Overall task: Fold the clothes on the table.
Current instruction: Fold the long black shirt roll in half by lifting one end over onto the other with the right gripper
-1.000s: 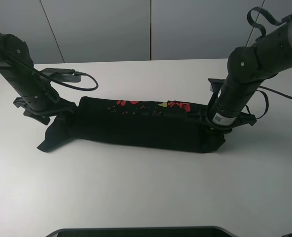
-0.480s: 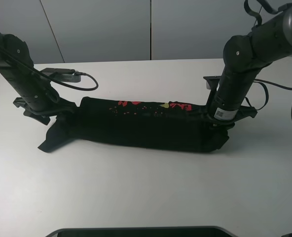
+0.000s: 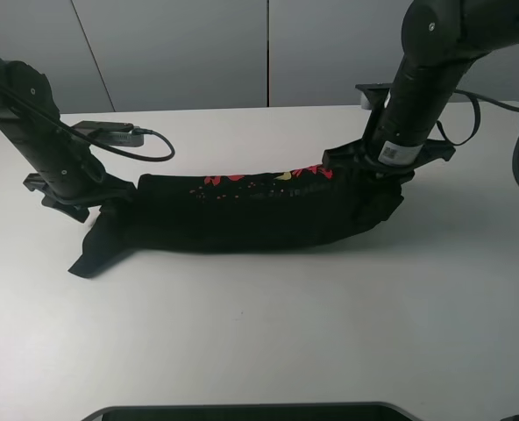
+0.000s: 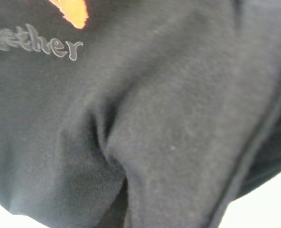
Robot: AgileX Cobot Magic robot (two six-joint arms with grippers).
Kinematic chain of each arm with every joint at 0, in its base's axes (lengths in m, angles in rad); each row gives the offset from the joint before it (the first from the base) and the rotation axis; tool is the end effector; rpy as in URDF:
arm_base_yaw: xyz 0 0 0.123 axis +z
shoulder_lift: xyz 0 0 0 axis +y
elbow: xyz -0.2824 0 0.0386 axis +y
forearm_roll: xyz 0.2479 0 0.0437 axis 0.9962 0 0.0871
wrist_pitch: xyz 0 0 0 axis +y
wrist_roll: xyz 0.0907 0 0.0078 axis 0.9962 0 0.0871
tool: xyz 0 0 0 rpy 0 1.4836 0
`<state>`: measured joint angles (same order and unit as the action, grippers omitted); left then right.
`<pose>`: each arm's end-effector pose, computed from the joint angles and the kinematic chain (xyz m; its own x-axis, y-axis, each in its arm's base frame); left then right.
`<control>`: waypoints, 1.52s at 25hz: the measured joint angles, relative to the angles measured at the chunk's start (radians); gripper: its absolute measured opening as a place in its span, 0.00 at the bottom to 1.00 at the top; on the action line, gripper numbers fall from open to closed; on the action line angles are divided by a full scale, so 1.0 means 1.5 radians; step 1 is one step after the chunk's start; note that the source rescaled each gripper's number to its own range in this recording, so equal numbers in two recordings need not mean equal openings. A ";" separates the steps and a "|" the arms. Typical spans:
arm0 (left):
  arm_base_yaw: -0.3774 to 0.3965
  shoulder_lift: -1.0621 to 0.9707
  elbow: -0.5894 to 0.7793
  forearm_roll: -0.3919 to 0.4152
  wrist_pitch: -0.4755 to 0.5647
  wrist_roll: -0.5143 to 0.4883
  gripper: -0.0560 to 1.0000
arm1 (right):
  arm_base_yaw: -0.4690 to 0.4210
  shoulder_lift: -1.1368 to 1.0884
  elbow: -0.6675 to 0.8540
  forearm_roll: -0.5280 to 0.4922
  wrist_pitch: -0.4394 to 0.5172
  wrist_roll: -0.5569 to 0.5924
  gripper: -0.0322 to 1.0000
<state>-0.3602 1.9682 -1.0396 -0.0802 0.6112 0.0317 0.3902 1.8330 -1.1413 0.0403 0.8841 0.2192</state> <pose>0.3159 -0.1234 0.1058 -0.9407 0.3180 -0.1178 0.3254 0.9443 -0.0497 0.3103 0.1307 0.1706 -0.9869 -0.1440 -0.0725 -0.1478 0.9877 0.0501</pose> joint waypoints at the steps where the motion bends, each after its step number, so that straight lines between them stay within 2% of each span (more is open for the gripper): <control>1: 0.000 0.000 0.000 0.000 0.000 0.000 0.89 | 0.000 -0.014 -0.001 0.000 0.003 0.000 0.13; 6: 0.000 0.000 0.000 -0.003 0.000 0.000 0.89 | 0.000 -0.080 -0.001 0.004 0.027 -0.001 0.13; 9: 0.000 0.000 0.000 -0.004 0.000 0.000 0.89 | 0.000 -0.096 -0.001 0.035 0.043 -0.023 0.13; 22: 0.000 0.000 0.000 -0.034 -0.005 0.046 0.89 | 0.000 -0.097 -0.001 0.337 0.014 -0.227 0.13; 30: 0.000 0.000 0.000 -0.036 -0.005 0.046 0.89 | 0.007 -0.091 -0.001 0.573 -0.024 -0.373 0.13; 38: 0.000 0.000 0.000 -0.036 -0.006 0.046 0.89 | 0.072 0.005 -0.004 0.649 -0.059 -0.425 0.13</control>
<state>-0.3602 1.9682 -1.0396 -0.1340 0.6028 0.1012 0.4980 1.8403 -1.1477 1.0132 0.7950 -0.4182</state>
